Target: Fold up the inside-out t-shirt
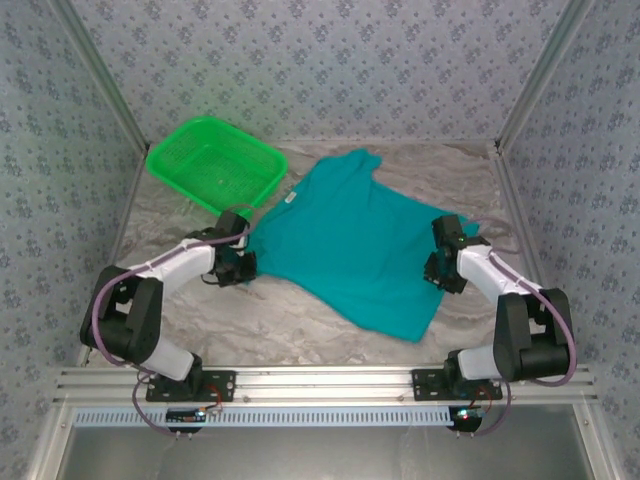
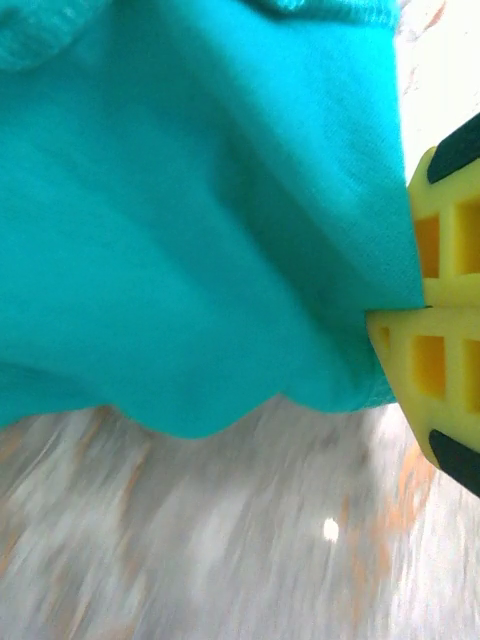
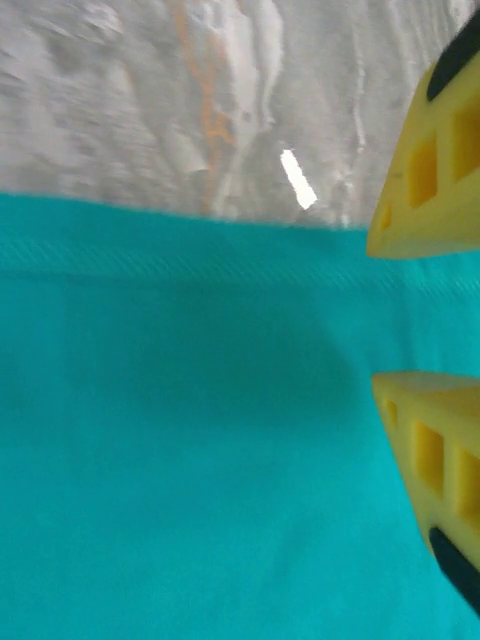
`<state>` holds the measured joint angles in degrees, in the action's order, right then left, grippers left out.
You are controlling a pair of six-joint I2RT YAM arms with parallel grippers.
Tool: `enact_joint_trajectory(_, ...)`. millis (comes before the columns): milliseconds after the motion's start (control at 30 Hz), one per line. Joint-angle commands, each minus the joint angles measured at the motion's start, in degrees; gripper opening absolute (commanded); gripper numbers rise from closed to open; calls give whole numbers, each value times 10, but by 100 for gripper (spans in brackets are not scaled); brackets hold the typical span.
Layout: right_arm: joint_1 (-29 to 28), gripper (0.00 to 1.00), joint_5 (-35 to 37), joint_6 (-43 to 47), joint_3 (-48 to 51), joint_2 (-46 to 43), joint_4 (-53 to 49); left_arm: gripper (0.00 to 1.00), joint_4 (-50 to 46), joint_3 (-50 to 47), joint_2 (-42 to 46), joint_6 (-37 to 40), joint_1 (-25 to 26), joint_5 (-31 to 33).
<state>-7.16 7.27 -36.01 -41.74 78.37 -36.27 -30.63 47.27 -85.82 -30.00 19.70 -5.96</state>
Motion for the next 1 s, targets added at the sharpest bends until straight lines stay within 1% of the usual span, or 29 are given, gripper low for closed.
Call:
enact_joint_trajectory(0,-17,28,9,-40,21,-22,-10,0,-68,23,34,35,-15,44)
enact_joint_trajectory(33,-27,26,11,-47,28,-26,-11,2,-77,27,43,38,-17,50)
enact_joint_trajectory(67,-42,24,12,-58,37,-30,-12,18,-91,33,51,45,-18,49)
enact_joint_trajectory(100,-65,22,13,-73,45,-34,-12,44,-108,40,56,51,-18,42)
enact_joint_trajectory(133,-87,20,12,-86,52,-36,-10,51,-120,50,59,51,-18,40)
enact_joint_trajectory(233,-169,17,15,-132,58,-33,-18,53,-136,76,70,47,-11,21)
enact_joint_trajectory(300,-232,16,19,-175,57,-35,-21,53,-125,99,66,44,14,16)
enact_joint_trajectory(367,-282,16,20,-208,53,-44,-22,52,-112,134,41,42,46,25)
enact_joint_trajectory(433,-303,18,30,-216,37,-55,-35,53,-87,166,4,40,74,21)
enact_joint_trajectory(467,-300,20,35,-210,24,-61,-49,53,-77,185,-20,38,84,16)
enact_joint_trajectory(533,-274,26,53,-165,2,-69,-49,53,-57,217,-69,34,94,21)
enact_joint_trajectory(600,-210,28,55,-100,-11,-67,-10,53,-44,245,-119,30,97,39)
enact_joint_trajectory(633,-174,28,36,-73,-12,-61,15,54,-35,254,-139,32,97,47)
enact_joint_trajectory(667,-134,28,12,-47,-11,-51,72,54,-20,263,-161,36,97,58)
enact_joint_trajectory(700,-101,28,-8,-30,-11,-37,110,55,-7,274,-183,41,97,66)
enact_joint_trajectory(767,-52,26,-36,-26,-17,-4,148,56,10,302,-225,49,97,73)
enact_joint_trajectory(833,-23,24,-42,-18,-21,21,166,56,6,344,-271,54,97,70)
enact_joint_trajectory(967,-10,21,-18,-14,1,57,167,56,9,420,-350,53,97,58)
